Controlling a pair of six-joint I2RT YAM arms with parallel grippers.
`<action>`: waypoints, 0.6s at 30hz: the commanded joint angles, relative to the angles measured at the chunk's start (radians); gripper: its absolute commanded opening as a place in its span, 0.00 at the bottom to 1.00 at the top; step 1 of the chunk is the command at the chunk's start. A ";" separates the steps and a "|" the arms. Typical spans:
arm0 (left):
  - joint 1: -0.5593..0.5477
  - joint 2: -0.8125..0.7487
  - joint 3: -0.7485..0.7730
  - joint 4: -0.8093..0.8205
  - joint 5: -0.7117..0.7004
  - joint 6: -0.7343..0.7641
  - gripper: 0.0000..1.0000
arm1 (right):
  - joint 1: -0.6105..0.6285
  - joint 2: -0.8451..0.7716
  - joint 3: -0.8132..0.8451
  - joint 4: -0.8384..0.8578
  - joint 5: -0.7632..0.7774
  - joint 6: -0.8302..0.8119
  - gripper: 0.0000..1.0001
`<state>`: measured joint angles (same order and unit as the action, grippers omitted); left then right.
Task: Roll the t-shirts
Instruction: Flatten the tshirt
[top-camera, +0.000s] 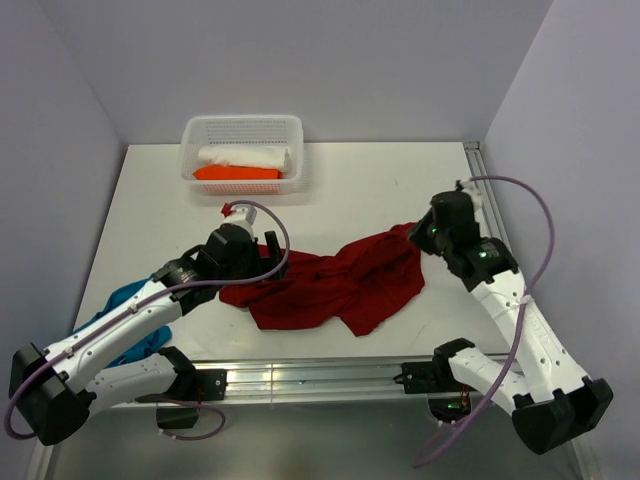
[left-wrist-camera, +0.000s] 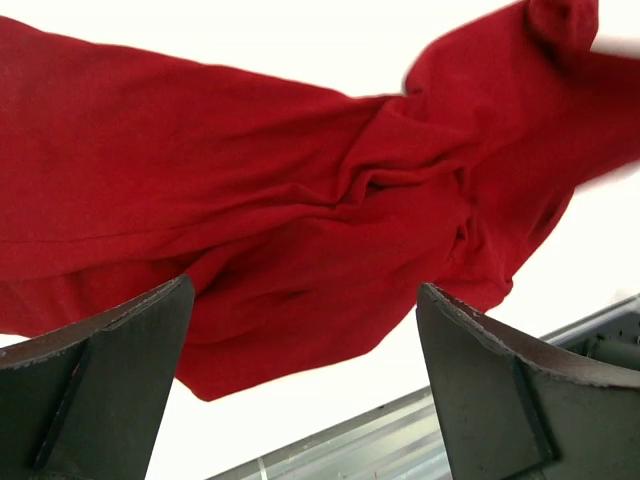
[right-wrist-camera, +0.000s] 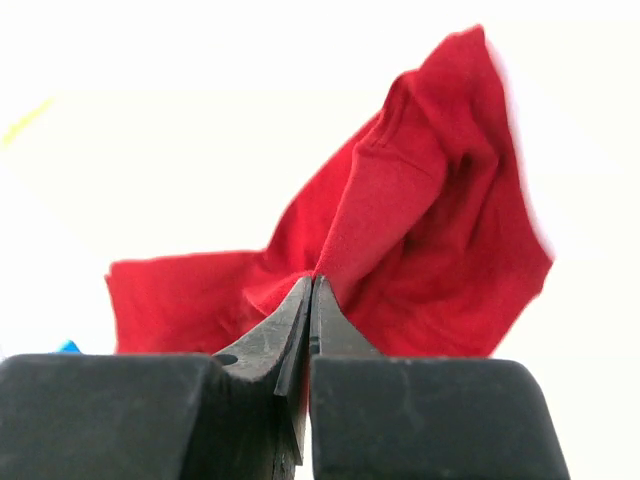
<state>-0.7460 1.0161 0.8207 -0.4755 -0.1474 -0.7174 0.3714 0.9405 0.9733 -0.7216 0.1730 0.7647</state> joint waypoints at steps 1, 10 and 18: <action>-0.003 0.006 0.026 0.051 0.057 0.039 0.99 | -0.124 -0.022 0.126 0.039 -0.078 -0.035 0.00; -0.006 0.024 -0.005 0.142 0.120 0.101 0.98 | -0.342 0.058 0.222 0.083 -0.319 -0.051 0.00; -0.007 0.131 0.021 0.219 0.082 0.136 0.98 | -0.362 0.027 0.166 0.166 -0.403 -0.085 0.00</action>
<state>-0.7479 1.1118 0.8188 -0.3260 -0.0540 -0.6197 0.0174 1.0004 1.1496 -0.6342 -0.1684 0.7151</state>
